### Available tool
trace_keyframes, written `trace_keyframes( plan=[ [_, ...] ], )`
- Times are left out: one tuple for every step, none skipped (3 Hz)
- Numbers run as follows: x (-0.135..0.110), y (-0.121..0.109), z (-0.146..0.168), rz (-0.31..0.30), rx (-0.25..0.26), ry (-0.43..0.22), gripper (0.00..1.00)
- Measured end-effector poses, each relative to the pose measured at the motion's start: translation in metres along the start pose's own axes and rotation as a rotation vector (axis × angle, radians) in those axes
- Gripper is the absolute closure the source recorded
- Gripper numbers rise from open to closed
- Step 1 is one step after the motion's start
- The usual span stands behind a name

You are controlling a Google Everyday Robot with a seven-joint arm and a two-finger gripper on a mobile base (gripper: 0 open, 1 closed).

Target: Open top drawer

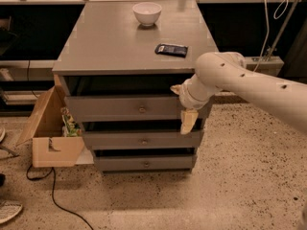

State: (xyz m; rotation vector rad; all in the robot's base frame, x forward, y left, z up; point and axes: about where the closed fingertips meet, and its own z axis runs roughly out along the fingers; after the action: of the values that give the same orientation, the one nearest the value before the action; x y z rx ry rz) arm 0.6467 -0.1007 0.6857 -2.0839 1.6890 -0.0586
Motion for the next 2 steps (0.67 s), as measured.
trace_keyframes(
  plan=[
    [0.004,-0.024,0.019,0.022,0.008,0.029,0.00],
    [0.010,-0.039,0.040,0.051,0.003,0.071,0.00]
  ],
)
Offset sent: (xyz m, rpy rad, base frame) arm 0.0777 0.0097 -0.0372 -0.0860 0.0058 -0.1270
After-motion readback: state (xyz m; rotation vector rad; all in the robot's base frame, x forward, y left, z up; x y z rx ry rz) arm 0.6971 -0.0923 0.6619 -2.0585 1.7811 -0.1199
